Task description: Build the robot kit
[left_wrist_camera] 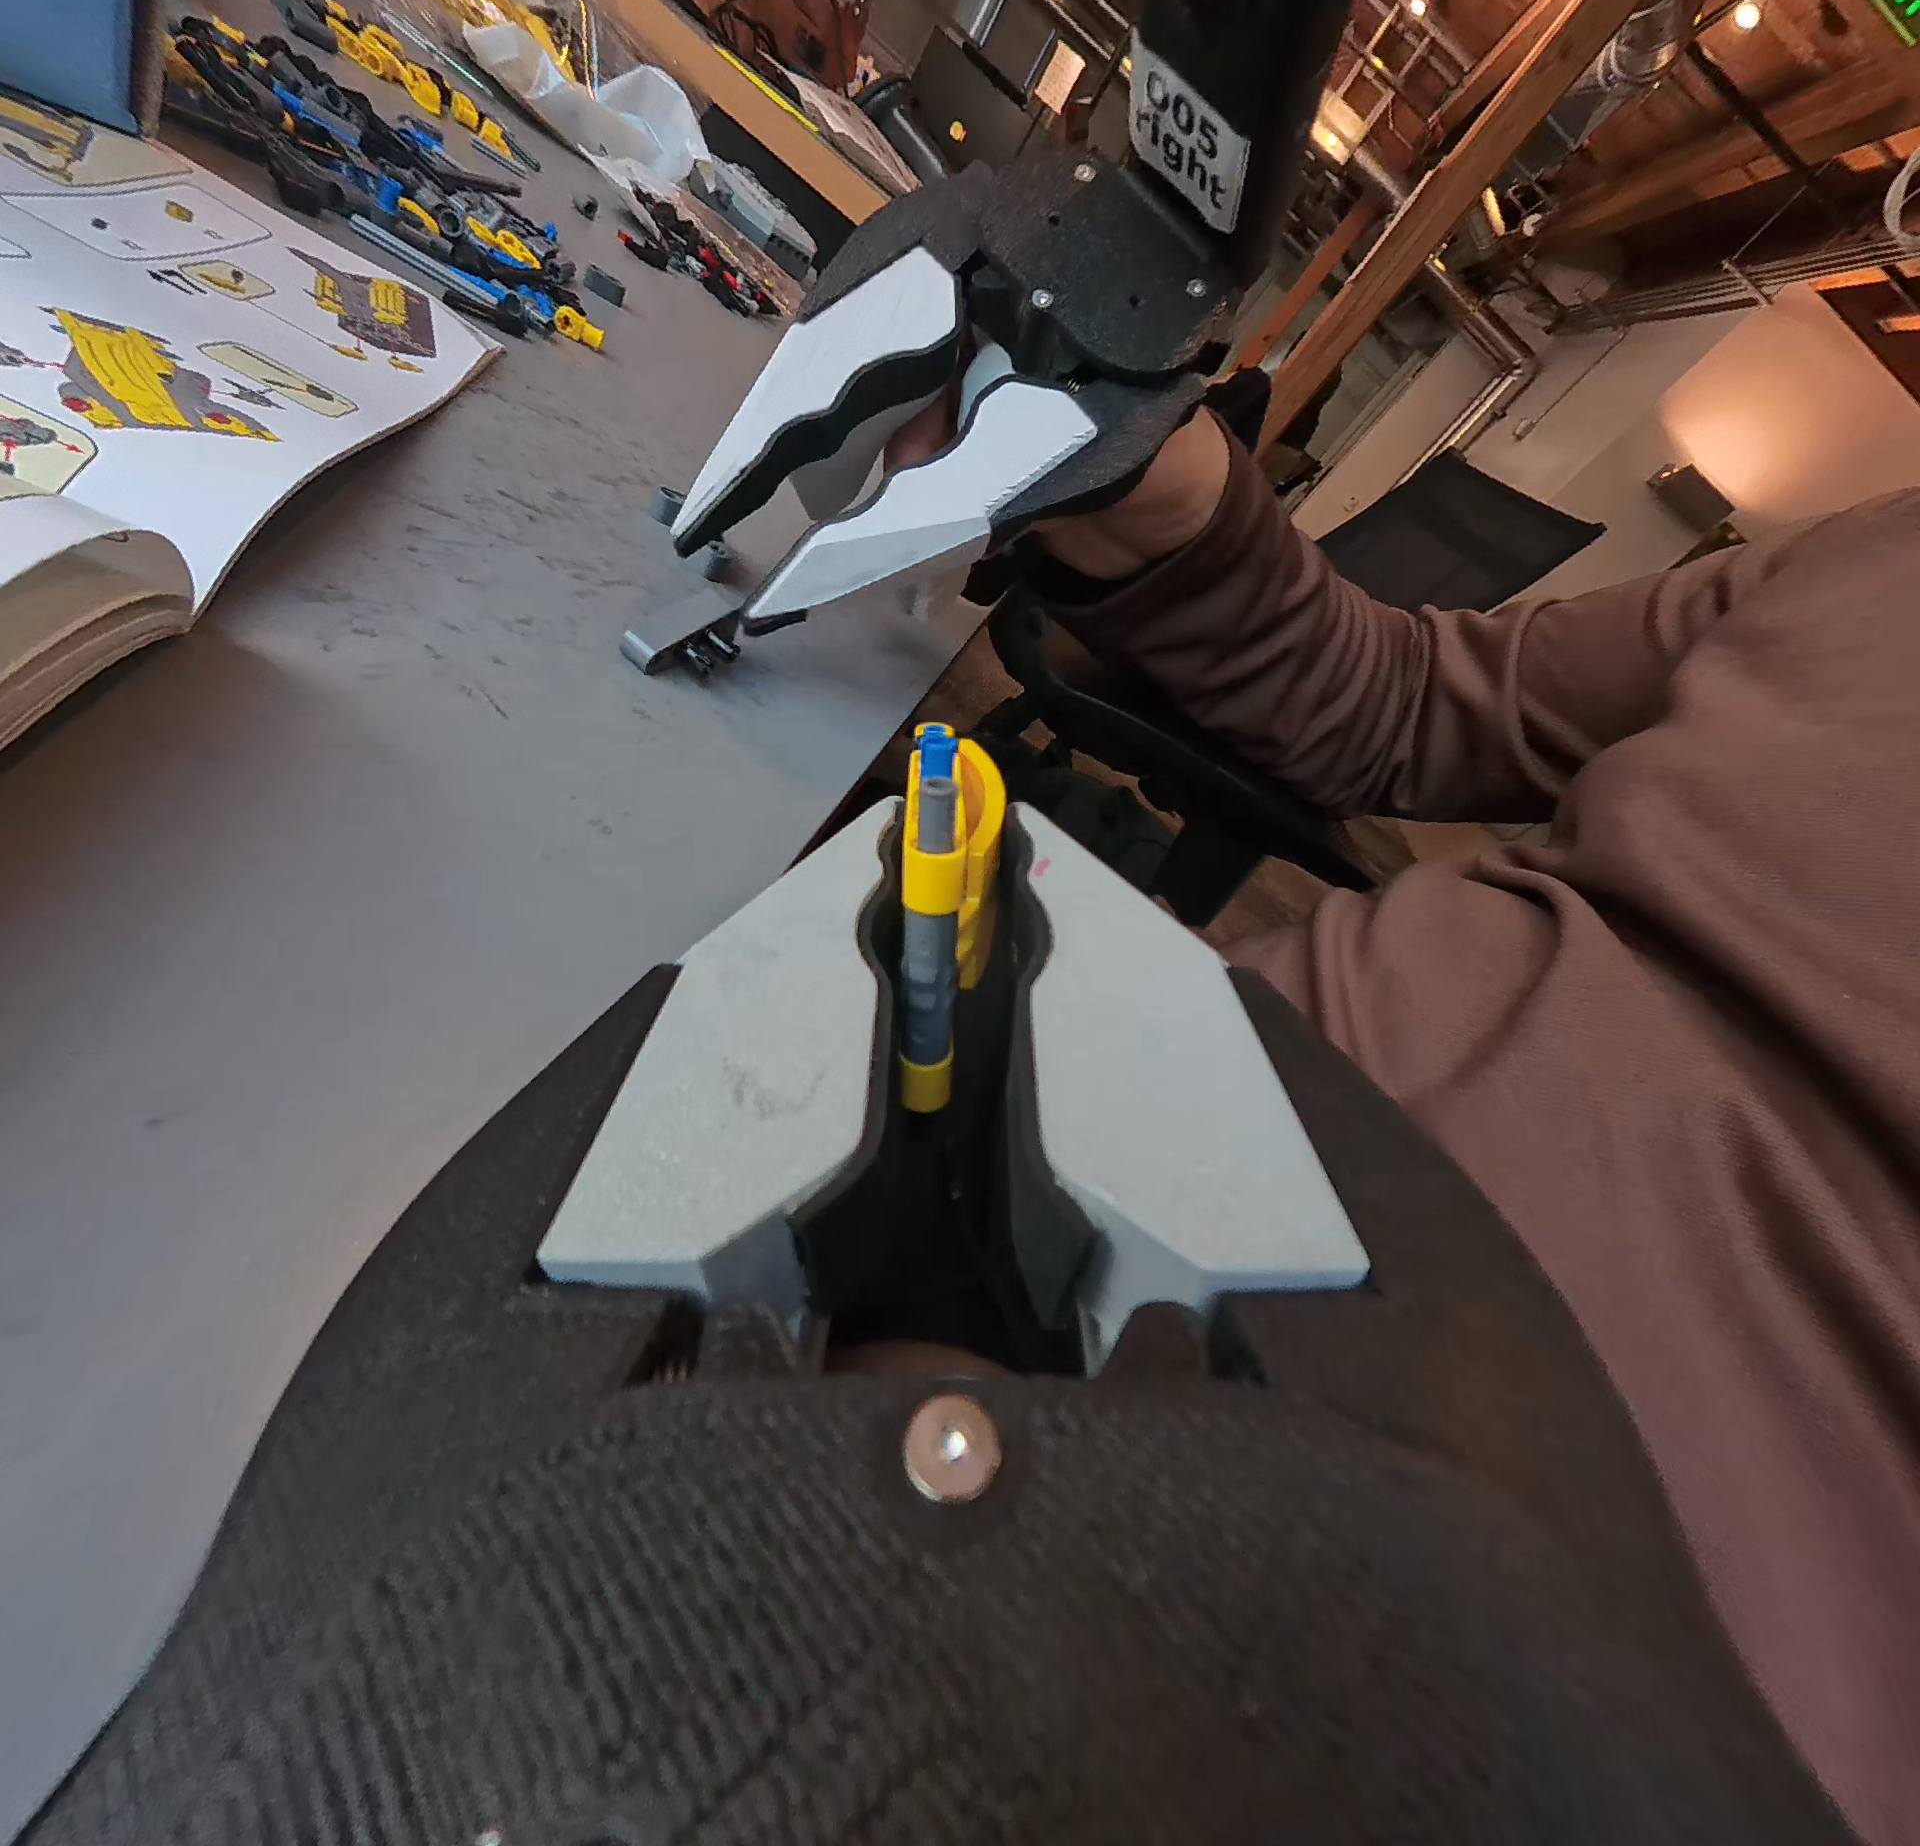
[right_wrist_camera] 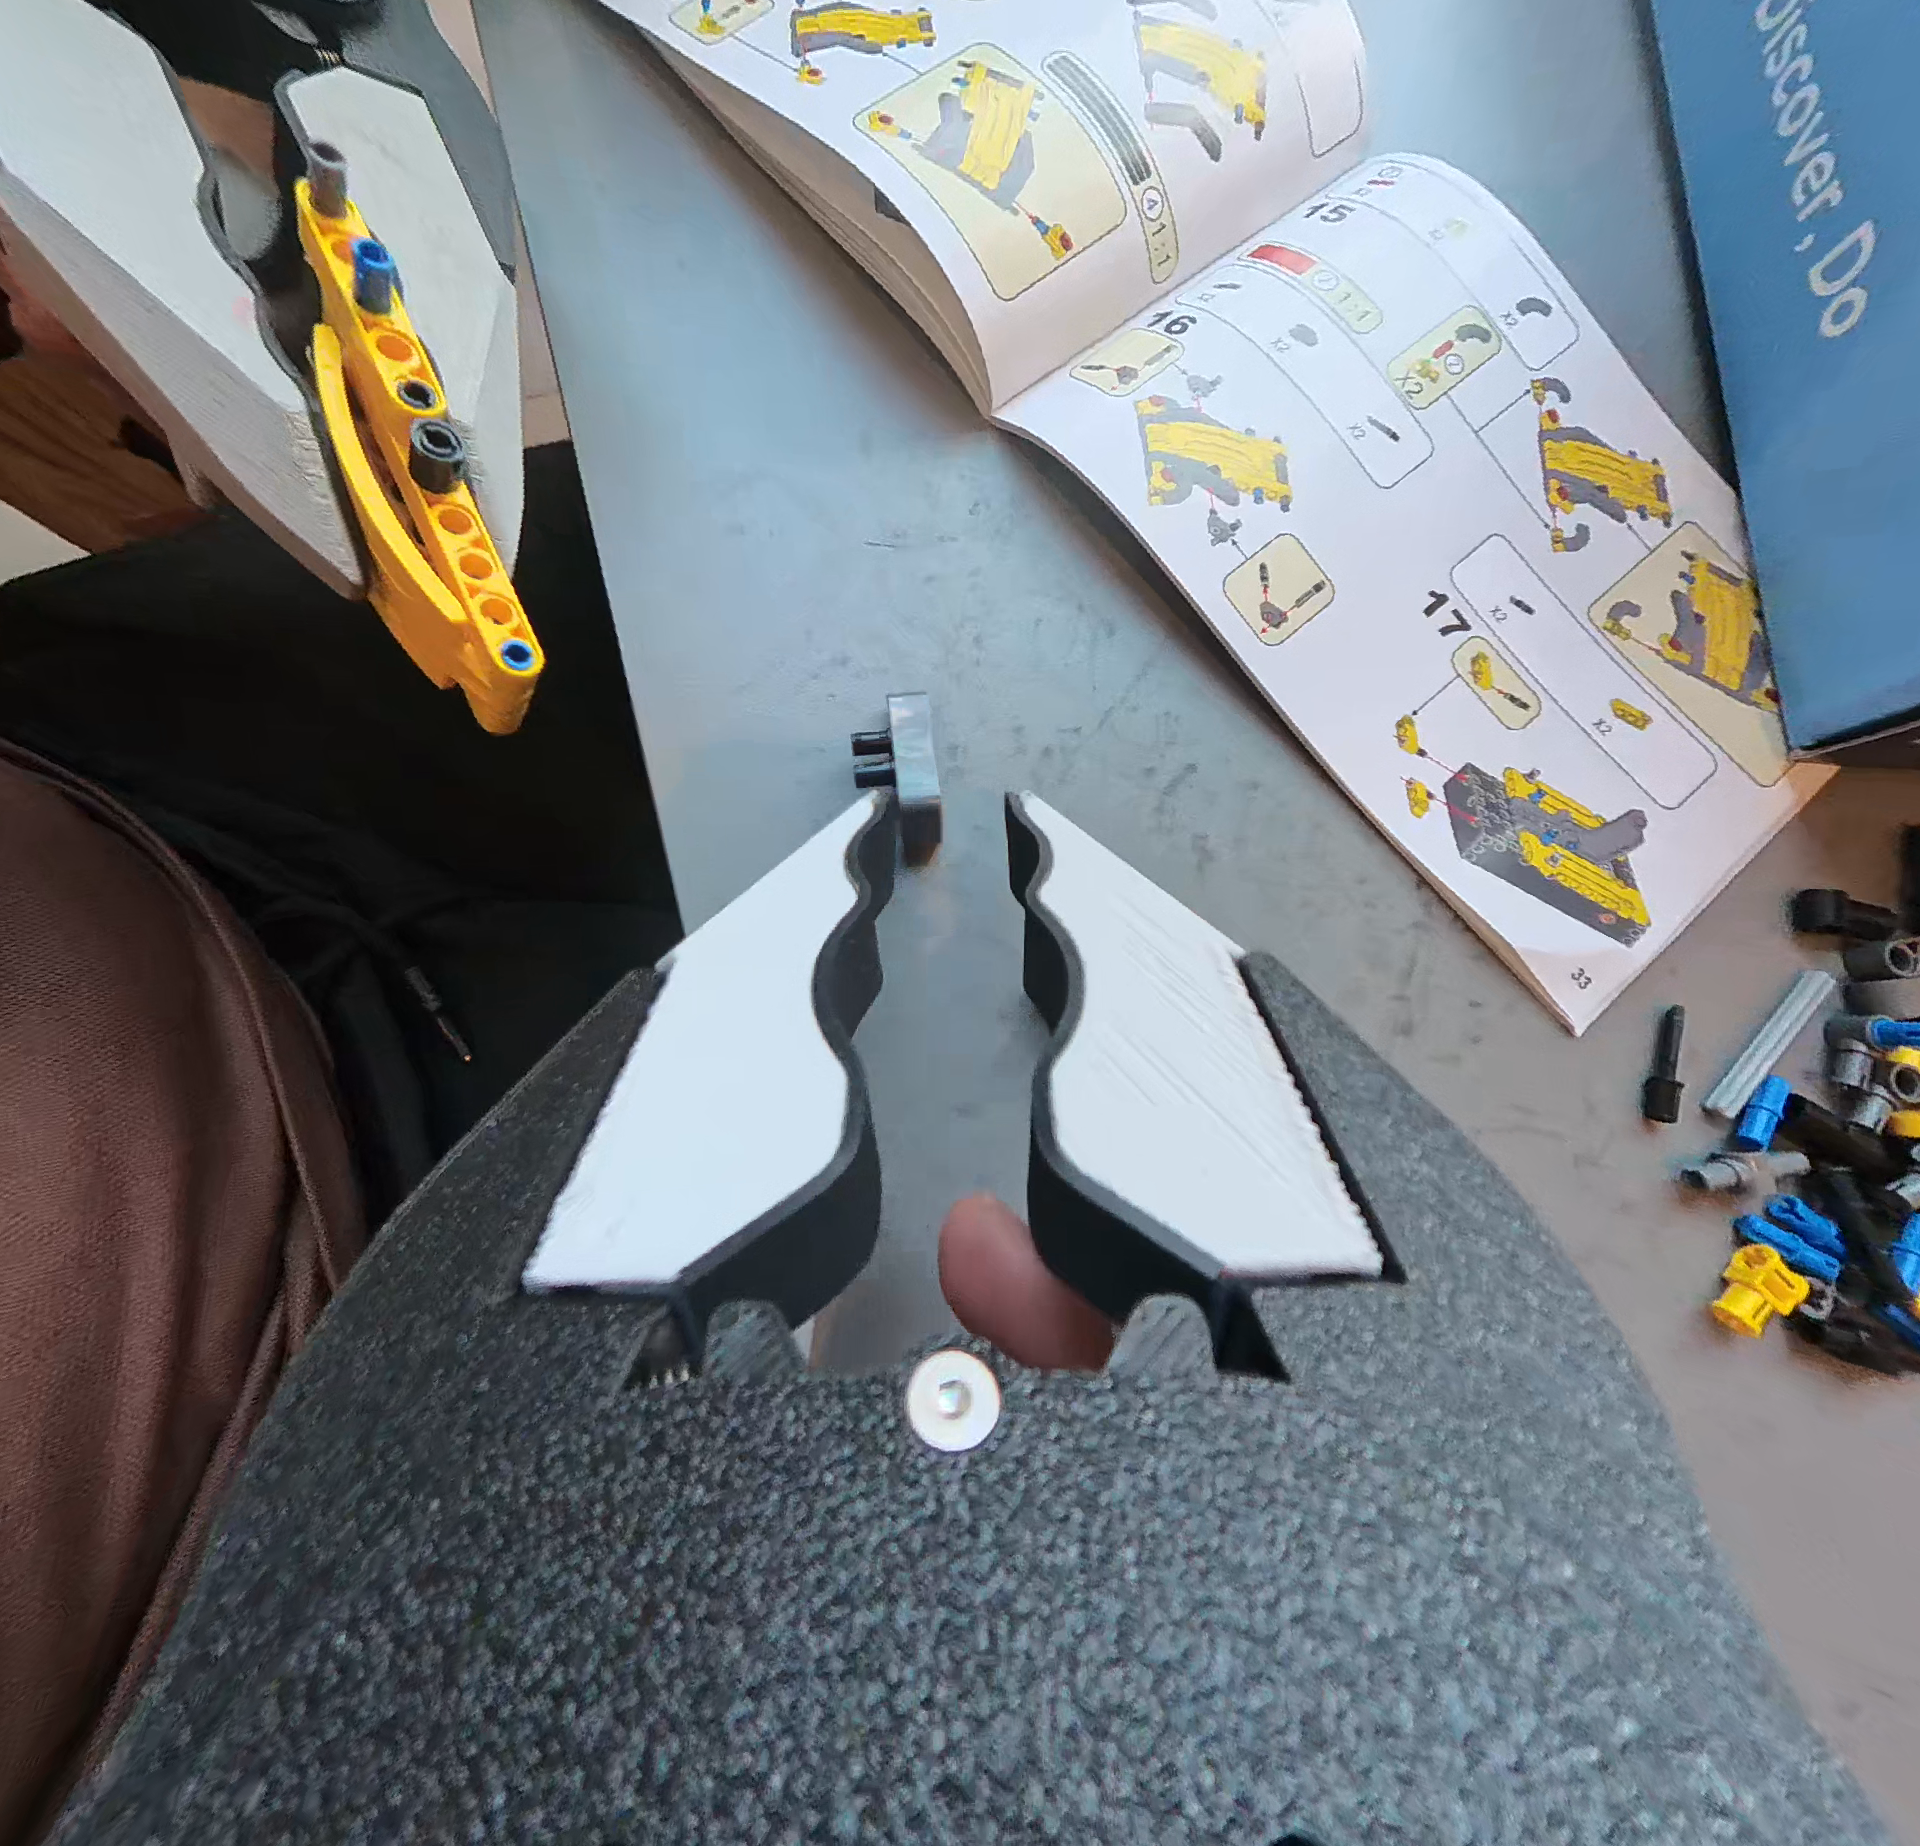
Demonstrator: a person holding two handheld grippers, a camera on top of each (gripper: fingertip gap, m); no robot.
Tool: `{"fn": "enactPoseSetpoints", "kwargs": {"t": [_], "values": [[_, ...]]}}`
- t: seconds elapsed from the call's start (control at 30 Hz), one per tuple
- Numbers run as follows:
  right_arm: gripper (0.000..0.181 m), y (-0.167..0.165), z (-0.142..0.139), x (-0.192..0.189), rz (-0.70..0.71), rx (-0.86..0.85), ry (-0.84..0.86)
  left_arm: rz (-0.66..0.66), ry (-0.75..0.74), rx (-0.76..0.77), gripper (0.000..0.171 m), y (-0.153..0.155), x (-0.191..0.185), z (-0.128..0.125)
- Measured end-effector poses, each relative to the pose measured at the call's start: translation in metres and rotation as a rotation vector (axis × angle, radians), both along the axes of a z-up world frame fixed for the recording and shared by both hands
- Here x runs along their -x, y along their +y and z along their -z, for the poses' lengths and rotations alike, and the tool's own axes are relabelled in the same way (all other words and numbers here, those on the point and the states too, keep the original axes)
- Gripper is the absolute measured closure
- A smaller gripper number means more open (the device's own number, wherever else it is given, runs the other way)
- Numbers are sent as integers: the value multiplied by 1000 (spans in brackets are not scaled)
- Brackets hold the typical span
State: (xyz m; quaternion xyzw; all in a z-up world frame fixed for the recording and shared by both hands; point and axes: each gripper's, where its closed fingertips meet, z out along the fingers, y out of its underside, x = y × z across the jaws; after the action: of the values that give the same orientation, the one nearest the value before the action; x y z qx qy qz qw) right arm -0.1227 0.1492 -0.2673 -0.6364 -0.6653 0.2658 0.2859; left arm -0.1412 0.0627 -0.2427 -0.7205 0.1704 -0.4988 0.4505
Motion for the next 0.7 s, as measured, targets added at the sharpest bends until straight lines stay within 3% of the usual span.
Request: {"fn": "enactPoseSetpoints", "kwargs": {"t": [0.1,0.2,0.43,0.57,0.7], "values": [[161,-2,2,2,-5,31,3,-4,-27,13,158,1,2,-1],[174,-4,4,3,-20,53,4,-4,-43,24,158,1,2,-2],[174,-14,0,7,-70,91,44,-8,-71,79,158,3,1,2],[174,-12,-1,8,-82,13,51,-33,-83,95,158,6,2,3],[174,-2,-1,9,-81,-166,49,-46,-52,-51,158,4,2,-15]]}}
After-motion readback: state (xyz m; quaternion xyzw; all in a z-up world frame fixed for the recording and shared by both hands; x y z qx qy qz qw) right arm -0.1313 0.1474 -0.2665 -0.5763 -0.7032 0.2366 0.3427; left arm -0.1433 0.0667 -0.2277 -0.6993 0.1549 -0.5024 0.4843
